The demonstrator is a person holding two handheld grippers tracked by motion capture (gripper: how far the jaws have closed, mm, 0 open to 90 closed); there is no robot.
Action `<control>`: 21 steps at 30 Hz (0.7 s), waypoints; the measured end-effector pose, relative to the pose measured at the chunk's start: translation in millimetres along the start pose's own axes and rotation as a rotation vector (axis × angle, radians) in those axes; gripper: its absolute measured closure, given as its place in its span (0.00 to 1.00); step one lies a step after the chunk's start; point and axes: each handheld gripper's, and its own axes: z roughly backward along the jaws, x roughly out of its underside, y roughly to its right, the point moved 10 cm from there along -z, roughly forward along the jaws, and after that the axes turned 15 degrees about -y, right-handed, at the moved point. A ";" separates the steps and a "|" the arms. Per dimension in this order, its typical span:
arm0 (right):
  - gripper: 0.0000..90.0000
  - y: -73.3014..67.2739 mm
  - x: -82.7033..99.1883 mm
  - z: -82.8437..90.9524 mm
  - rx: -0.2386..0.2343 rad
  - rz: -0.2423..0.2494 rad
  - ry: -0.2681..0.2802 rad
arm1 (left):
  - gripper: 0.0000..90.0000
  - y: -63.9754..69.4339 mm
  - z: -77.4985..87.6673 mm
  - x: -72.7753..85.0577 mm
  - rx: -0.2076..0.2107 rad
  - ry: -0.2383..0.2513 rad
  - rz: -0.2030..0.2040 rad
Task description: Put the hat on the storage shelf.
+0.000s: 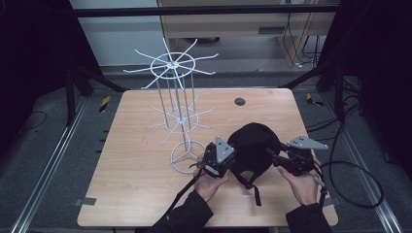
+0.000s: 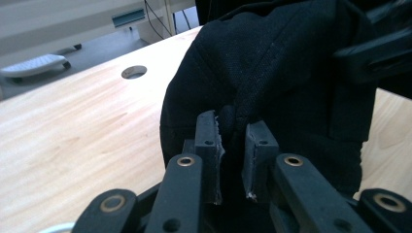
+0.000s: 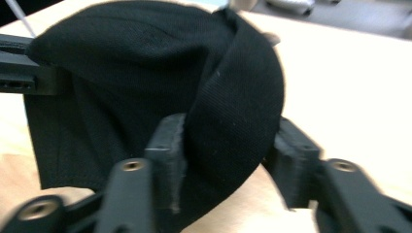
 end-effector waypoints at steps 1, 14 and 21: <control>0.48 6.7 -4.8 7.8 0.030 -0.003 0.037 | 0.88 1.0 -2.9 -2.0 0.000 -0.014 -0.015; 0.67 31.5 -16.8 -4.2 0.052 -0.002 0.055 | 0.83 18.0 -23.2 -15.0 0.098 -0.049 -0.072; 0.87 34.0 11.4 -28.0 0.039 0.015 -0.088 | 0.53 20.2 -18.7 -15.6 0.124 -0.002 -0.053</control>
